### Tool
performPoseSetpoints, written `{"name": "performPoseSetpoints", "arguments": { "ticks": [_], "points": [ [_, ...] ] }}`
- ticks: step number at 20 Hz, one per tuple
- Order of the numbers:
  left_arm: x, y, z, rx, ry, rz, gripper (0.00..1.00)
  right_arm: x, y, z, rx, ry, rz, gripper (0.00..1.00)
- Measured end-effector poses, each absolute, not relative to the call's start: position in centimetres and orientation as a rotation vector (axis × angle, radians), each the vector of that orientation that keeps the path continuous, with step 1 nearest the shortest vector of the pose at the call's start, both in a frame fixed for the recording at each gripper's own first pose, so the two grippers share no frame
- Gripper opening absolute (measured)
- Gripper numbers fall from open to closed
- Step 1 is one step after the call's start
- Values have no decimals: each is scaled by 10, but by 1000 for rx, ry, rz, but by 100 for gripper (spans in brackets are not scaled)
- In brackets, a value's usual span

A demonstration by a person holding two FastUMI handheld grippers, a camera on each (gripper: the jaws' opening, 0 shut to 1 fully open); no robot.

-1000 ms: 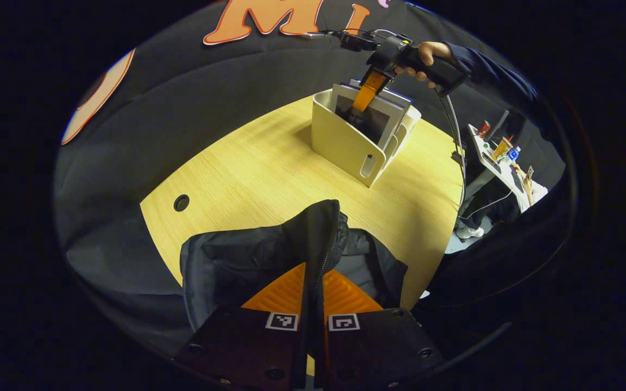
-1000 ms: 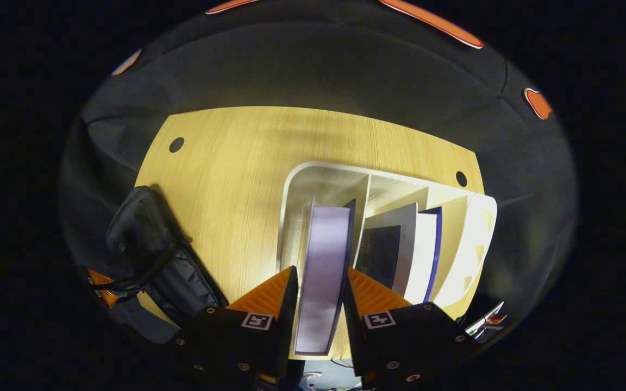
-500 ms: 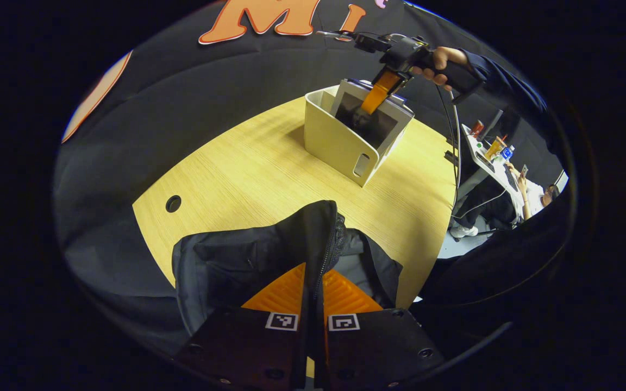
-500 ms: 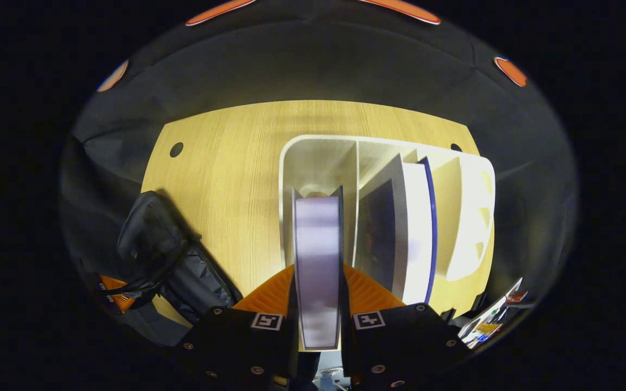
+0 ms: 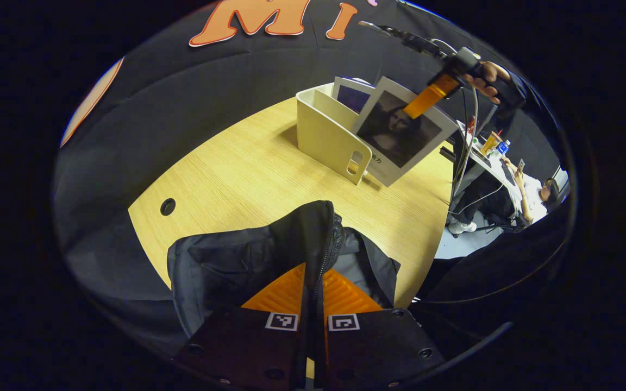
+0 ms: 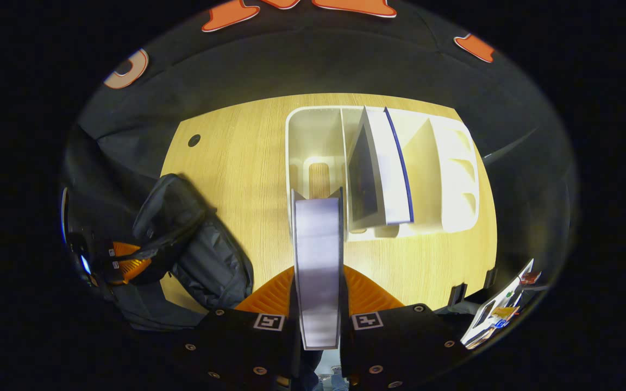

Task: Open the schoolbag, grab two books from the bookshelf and put them into the schoolbag.

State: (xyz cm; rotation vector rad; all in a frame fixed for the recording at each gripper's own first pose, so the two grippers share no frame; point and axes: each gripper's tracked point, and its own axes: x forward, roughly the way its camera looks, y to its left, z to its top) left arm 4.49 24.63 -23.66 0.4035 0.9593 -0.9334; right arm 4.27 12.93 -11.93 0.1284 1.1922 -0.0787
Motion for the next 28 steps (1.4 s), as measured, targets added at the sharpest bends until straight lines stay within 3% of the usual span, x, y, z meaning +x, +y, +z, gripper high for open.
{"name": "performPoseSetpoints", "arguments": {
  "ticks": [13,28],
  "points": [
    [30,233,-235,395,952,-905,6,-62,160,-114,286,1117,6,30],
    [40,223,-206,222,873,-843,6,-52,243,-133,660,952,239,28]
  ]
}}
